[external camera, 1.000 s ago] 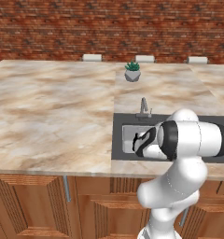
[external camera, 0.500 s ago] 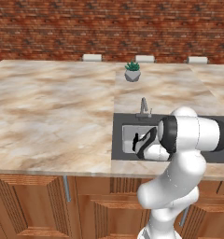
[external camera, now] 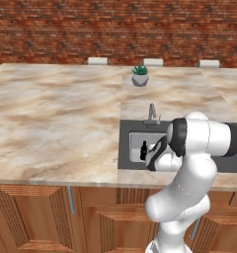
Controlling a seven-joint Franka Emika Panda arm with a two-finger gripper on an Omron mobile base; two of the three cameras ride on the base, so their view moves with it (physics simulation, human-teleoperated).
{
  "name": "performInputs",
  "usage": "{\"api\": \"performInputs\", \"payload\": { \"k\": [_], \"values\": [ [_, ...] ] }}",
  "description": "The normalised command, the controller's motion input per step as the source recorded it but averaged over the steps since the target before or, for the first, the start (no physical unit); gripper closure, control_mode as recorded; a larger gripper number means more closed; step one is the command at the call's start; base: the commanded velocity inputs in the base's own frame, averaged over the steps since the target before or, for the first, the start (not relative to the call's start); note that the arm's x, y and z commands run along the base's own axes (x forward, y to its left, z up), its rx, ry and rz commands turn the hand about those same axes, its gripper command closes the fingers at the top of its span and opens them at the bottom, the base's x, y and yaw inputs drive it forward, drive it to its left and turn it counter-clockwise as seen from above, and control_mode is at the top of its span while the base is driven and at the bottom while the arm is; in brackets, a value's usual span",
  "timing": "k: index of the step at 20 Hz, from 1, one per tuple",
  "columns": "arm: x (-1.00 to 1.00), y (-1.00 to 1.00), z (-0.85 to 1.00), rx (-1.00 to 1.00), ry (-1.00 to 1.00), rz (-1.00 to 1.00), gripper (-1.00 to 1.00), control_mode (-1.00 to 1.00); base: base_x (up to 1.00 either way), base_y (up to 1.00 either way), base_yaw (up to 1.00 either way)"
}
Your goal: Place the large bottle from the dining counter next to the other large bottle outside the sink, and place the small bottle from the dining counter next to the other small bottle inside the sink.
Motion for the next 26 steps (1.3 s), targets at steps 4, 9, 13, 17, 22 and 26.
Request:
{"api": "performInputs", "payload": {
  "k": [4, 9, 13, 17, 22, 26],
  "values": [
    [0.00, -0.08, -0.14, 0.00, 0.00, 0.03, 1.00, -1.00, 0.00, 0.00, 0.00],
    [0.00, -0.07, -0.15, 0.00, 0.00, 0.03, 1.00, -1.00, 0.00, 0.00, 0.00],
    [0.00, -0.07, -0.15, 0.00, 0.00, 0.03, 1.00, -1.00, 0.00, 0.00, 0.00],
    [0.00, -0.06, -0.14, 0.00, 0.00, 0.02, 1.00, -1.00, 0.00, 0.00, 0.00],
    [0.03, -0.06, -0.16, 0.00, 0.00, 0.01, 1.00, -1.00, 0.00, 0.00, 0.00],
    [0.20, -0.11, -0.21, -0.01, 0.00, 0.00, 1.00, -1.00, 0.00, 0.00, 0.00]
  ]
}}
